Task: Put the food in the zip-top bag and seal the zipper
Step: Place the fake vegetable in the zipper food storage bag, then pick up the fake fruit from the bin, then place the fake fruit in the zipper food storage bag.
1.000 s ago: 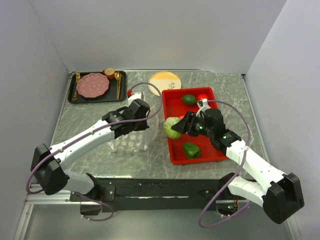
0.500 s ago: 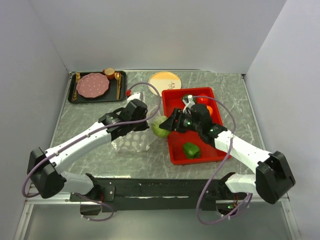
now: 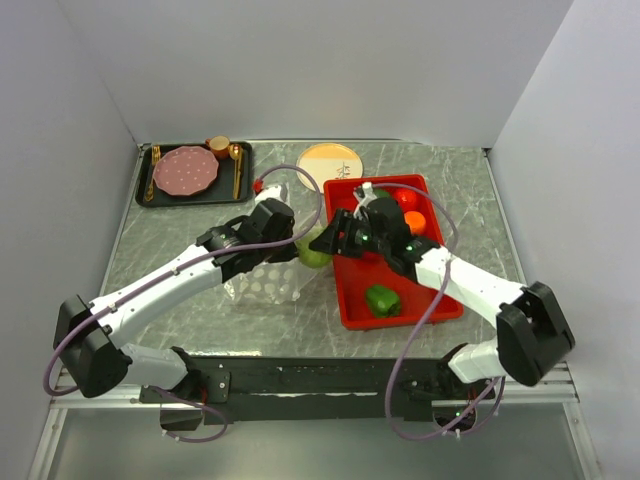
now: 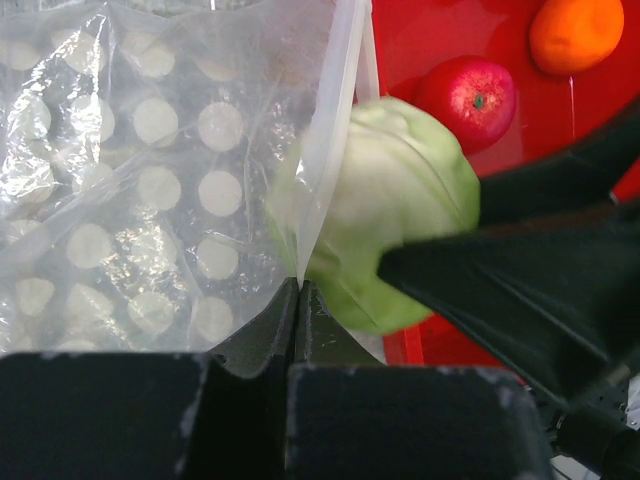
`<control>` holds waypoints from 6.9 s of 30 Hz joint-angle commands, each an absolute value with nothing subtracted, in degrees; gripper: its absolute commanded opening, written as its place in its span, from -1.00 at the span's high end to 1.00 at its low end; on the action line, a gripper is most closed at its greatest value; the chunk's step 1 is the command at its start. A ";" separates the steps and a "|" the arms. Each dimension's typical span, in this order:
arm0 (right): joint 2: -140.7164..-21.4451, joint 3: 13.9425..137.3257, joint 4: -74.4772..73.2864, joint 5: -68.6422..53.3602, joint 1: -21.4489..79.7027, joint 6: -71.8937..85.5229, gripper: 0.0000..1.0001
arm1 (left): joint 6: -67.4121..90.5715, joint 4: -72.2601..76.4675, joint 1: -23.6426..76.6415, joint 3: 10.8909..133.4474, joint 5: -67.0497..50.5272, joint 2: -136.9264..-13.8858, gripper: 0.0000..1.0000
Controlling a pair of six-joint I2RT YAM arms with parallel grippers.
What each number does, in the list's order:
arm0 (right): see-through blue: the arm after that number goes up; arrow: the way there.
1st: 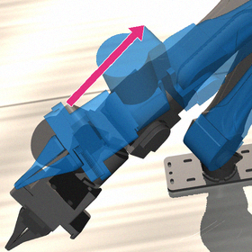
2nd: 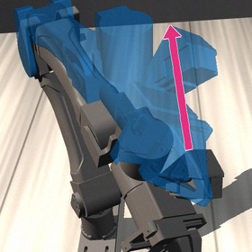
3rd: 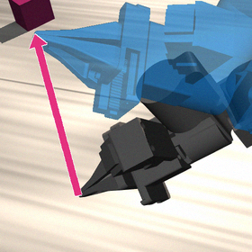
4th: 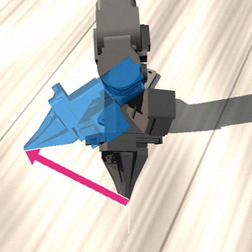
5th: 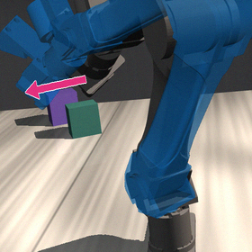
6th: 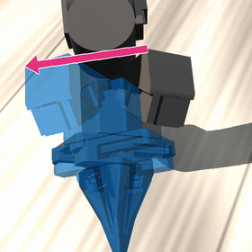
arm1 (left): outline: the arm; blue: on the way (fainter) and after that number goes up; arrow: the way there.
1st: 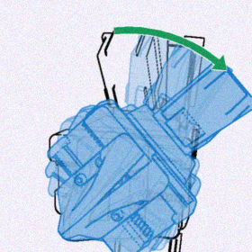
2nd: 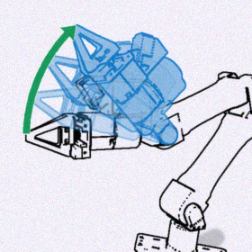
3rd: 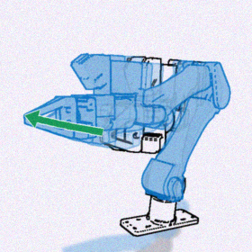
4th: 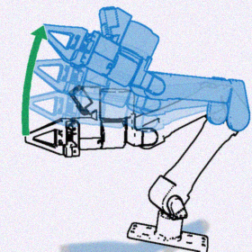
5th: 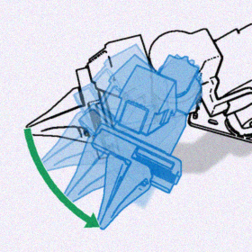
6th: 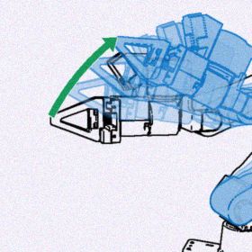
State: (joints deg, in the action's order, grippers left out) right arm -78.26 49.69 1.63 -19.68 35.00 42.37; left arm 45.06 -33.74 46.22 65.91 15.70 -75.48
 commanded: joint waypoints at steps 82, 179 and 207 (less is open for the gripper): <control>-58.17 45.69 -17.66 -0.62 24.61 36.63 -1.00 | 46.67 -33.67 42.45 68.82 17.06 -67.15 0.99; -58.19 52.47 -14.34 -10.72 30.23 39.55 0.09 | 45.53 -32.34 42.36 67.68 12.39 -70.40 0.99; -72.86 61.26 -13.09 -11.70 40.52 35.33 -0.90 | 44.38 -32.78 42.36 69.96 10.46 -70.23 0.99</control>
